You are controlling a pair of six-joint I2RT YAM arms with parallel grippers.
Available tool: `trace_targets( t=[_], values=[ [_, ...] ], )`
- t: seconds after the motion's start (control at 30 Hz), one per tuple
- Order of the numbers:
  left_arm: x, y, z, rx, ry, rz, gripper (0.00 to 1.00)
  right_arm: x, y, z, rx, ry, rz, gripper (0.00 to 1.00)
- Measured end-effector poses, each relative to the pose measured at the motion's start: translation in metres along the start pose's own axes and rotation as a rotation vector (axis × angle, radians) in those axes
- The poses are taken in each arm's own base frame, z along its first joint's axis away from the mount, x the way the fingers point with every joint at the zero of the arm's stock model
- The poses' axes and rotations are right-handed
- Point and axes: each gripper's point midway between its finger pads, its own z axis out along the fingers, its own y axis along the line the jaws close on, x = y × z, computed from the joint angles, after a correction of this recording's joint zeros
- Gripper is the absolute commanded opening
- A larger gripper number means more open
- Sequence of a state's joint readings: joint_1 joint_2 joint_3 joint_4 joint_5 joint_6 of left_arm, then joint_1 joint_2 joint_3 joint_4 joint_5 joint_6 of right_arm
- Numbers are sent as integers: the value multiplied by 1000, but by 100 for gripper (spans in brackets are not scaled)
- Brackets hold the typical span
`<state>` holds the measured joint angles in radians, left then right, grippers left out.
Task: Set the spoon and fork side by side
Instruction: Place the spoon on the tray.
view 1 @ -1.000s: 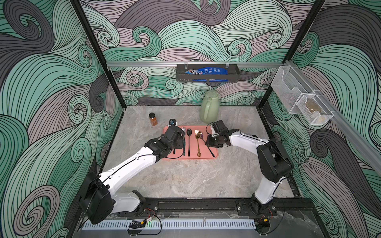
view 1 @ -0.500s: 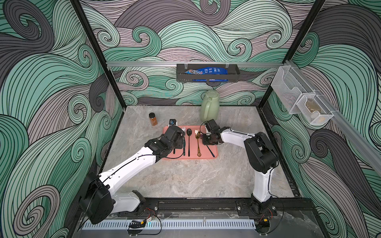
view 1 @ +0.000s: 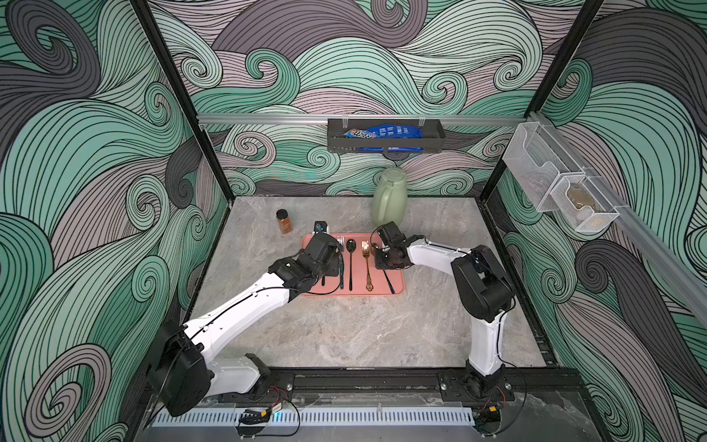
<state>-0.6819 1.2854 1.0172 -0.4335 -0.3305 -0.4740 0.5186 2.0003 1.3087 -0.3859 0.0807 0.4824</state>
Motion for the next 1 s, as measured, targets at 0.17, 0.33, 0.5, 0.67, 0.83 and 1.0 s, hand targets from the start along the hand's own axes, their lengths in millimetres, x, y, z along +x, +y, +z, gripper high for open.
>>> trace_targets(
  t=[0.17,0.33,0.5,0.67,0.83,1.0],
  values=[
    [0,0,0,-1,0,0,35,-6,2,4,1,6,23,13],
    [2,2,1,-7,3,2,35,-16,6,8,-7,-1,57,13],
    [5,4,2,-17,7,5,35,-18,6,9,-10,2,84,13],
    [9,7,4,-28,13,9,35,-18,4,9,-18,11,113,13],
    [8,8,4,-33,9,8,35,-26,5,13,-29,10,141,13],
    [9,9,4,-40,7,9,35,-26,6,12,-34,15,161,23]
  ],
)
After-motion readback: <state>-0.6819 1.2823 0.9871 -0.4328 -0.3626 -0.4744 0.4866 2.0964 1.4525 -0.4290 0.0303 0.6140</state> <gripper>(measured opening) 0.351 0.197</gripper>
